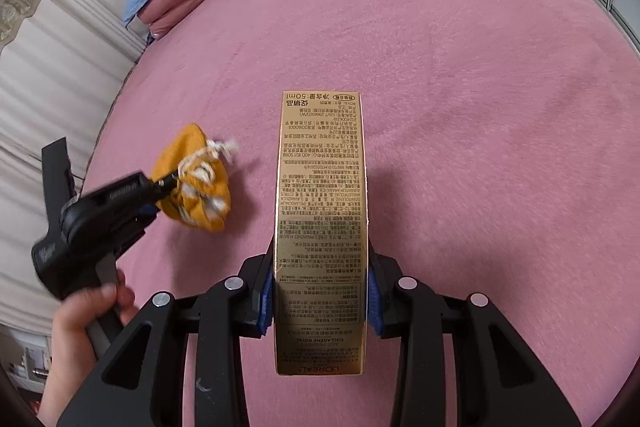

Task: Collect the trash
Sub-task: 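Carry the gold box and yellow pouch to the yellow bin and open both tools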

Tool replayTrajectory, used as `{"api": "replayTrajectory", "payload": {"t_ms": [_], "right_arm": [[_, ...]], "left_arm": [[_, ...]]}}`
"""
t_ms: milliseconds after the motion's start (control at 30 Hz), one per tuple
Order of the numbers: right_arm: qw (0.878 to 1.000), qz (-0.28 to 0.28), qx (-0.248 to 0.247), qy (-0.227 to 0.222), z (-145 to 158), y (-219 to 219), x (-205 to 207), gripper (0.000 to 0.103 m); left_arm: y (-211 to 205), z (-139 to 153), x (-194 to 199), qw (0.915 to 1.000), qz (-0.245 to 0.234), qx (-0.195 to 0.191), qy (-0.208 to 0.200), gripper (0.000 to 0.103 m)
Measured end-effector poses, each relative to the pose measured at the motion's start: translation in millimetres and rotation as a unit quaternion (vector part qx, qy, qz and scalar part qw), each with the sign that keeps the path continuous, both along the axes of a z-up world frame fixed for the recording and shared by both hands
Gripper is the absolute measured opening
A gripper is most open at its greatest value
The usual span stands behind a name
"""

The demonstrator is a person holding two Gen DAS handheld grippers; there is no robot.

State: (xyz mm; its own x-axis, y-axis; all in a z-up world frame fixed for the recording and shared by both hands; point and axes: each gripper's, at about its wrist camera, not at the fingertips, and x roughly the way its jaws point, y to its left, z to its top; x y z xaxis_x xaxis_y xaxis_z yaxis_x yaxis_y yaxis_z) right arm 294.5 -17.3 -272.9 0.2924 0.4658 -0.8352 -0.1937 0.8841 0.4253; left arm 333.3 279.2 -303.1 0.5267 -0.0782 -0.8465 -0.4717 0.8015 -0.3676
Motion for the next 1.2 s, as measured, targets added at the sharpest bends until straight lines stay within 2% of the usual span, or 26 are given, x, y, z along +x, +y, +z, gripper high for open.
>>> {"api": "replayTrajectory", "payload": {"t_ms": [233,600,767,1033,1200], "right_arm": [[1.0,-0.002,-0.009,0.002,16,-17,-29,0.035],[0.999,-0.037,0.005,0.034,40,-78,-104,0.035],[0.997,-0.07,0.003,0.036,55,-120,-145,0.035],[0.99,-0.139,0.01,0.026,79,-203,-207,0.035],[0.984,-0.178,0.014,0.02,92,-256,-236,0.035]], "left_arm": [[-55,25,-58,0.9957,-0.092,0.015,-0.004,0.02],[-139,59,-143,0.983,-0.183,-0.008,0.006,0.02],[-192,76,-176,0.9705,-0.241,-0.007,0.008,0.02],[-288,96,-206,0.9438,-0.33,-0.016,0.011,0.02],[-354,106,-230,0.9243,-0.381,-0.017,0.011,0.02]]}}
